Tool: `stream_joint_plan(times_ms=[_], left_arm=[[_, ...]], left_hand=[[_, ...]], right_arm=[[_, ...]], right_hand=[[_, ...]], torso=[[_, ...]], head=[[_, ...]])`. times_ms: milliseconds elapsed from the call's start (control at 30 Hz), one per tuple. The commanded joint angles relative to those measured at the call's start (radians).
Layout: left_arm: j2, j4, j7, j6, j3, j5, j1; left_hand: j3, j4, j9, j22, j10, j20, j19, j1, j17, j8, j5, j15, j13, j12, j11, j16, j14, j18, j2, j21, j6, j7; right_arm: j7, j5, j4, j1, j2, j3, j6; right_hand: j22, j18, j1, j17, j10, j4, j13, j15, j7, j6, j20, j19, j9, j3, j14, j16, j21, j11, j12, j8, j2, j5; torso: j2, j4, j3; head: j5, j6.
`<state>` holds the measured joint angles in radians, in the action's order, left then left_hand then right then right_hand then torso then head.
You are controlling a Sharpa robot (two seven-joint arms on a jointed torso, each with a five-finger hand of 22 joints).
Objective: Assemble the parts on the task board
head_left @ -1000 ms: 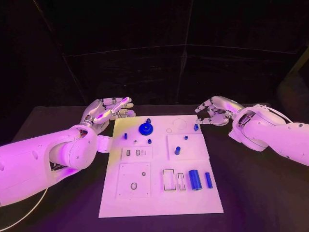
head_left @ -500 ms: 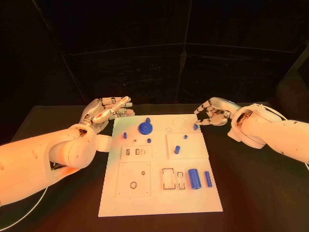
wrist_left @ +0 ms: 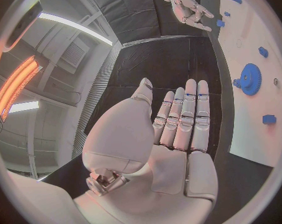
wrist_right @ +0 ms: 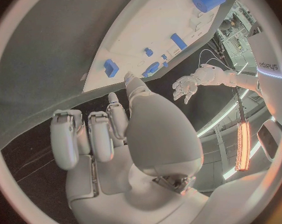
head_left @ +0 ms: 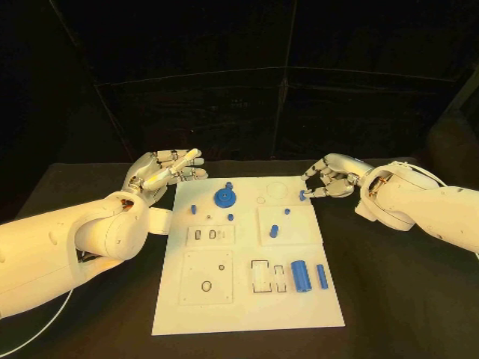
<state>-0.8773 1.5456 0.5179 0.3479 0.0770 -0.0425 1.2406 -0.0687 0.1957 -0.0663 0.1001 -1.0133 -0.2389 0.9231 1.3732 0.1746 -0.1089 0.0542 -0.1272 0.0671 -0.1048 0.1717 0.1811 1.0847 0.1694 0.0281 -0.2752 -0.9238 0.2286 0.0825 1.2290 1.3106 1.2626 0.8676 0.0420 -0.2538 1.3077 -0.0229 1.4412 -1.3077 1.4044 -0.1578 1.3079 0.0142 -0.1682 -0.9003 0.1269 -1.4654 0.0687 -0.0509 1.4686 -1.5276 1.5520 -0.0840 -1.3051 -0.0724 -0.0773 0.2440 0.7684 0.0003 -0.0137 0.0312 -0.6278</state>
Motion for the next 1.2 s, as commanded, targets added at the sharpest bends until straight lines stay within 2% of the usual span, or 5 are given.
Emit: stream_joint_plan(times_ms=[33, 167, 367, 700, 1200], left_arm=[[0.002, 0.0, 0.005, -0.013, -0.001, 0.006, 0.001], [0.003, -0.001, 0.004, -0.013, -0.001, 0.006, 0.001], [0.003, -0.002, 0.004, -0.013, 0.0, 0.006, 0.0], [0.003, -0.004, 0.004, -0.013, 0.0, 0.006, 0.0], [0.005, -0.007, 0.004, -0.012, 0.0, 0.006, 0.0]], left_hand=[[-0.002, -0.004, 0.001, -0.002, -0.001, -0.003, 0.005, 0.003, 0.001, 0.006, -0.001, -0.004, 0.0, 0.002, 0.009, -0.004, 0.001, 0.014, 0.01, 0.005, -0.001, 0.006], [-0.002, -0.004, 0.001, -0.002, -0.001, -0.003, 0.005, 0.003, 0.001, 0.006, -0.001, -0.004, 0.0, 0.002, 0.009, -0.004, 0.001, 0.014, 0.01, 0.005, -0.001, 0.006], [-0.002, -0.004, 0.001, -0.002, -0.001, -0.003, 0.005, 0.003, 0.001, 0.006, -0.001, -0.004, 0.0, 0.002, 0.009, -0.004, 0.001, 0.014, 0.01, 0.005, -0.001, 0.006], [-0.003, -0.005, 0.001, -0.002, -0.002, -0.003, 0.006, 0.003, 0.001, 0.006, -0.001, -0.004, 0.0, 0.002, 0.009, -0.005, 0.001, 0.014, 0.011, 0.005, -0.002, 0.006], [-0.003, -0.006, 0.001, -0.002, -0.002, -0.003, 0.006, 0.004, 0.002, 0.007, -0.001, -0.004, 0.0, 0.002, 0.009, -0.006, 0.001, 0.014, 0.011, 0.005, -0.002, 0.006]], right_arm=[[-0.001, -0.001, -0.004, -0.001, -0.004, 0.0, 0.018], [-0.008, 0.002, -0.011, -0.004, -0.007, 0.0, 0.016], [-0.013, 0.009, -0.016, -0.008, -0.011, 0.0, 0.025], [-0.014, 0.023, -0.023, -0.014, -0.021, 0.0, 0.043], [-0.011, 0.03, -0.055, -0.02, -0.049, 0.0, 0.049]], right_hand=[[0.222, 0.013, -0.001, -0.173, 0.004, -0.002, 0.028, -0.003, -0.004, -0.006, -0.003, -0.073, 0.001, 0.006, 0.082, -0.004, 0.003, 0.0, -0.005, 0.001, 0.0, -0.001], [0.222, 0.013, -0.001, -0.172, 0.005, -0.001, 0.028, -0.003, -0.004, -0.007, -0.003, -0.073, 0.001, 0.006, 0.082, -0.004, 0.003, 0.0, -0.005, 0.0, 0.002, -0.001], [0.222, 0.013, 0.001, -0.171, 0.005, 0.0, 0.029, -0.003, -0.003, -0.01, -0.003, -0.073, 0.001, 0.006, 0.082, -0.004, 0.002, 0.001, -0.006, -0.001, 0.006, -0.001], [0.222, 0.013, 0.008, -0.172, 0.006, 0.006, 0.031, -0.005, -0.001, -0.021, -0.004, -0.073, 0.003, 0.006, 0.082, -0.004, 0.002, 0.003, -0.008, -0.007, 0.013, -0.001], [0.224, 0.013, 0.032, -0.175, 0.01, 0.025, 0.037, -0.008, 0.002, -0.049, -0.008, -0.074, 0.004, -0.005, 0.083, -0.005, 0.003, 0.007, -0.015, -0.016, 0.041, -0.009]], torso=[[0.0, 0.0017, 0.0003], [-0.001, 0.0018, 0.0015], [0.0, 0.0003, -0.0007], [0.0, 0.0002, -0.0006], [0.0, 0.0013, 0.0002]], head=[[0.001, -0.001], [0.0, -0.001], [-0.001, 0.0], [0.001, -0.001], [0.002, -0.004]])
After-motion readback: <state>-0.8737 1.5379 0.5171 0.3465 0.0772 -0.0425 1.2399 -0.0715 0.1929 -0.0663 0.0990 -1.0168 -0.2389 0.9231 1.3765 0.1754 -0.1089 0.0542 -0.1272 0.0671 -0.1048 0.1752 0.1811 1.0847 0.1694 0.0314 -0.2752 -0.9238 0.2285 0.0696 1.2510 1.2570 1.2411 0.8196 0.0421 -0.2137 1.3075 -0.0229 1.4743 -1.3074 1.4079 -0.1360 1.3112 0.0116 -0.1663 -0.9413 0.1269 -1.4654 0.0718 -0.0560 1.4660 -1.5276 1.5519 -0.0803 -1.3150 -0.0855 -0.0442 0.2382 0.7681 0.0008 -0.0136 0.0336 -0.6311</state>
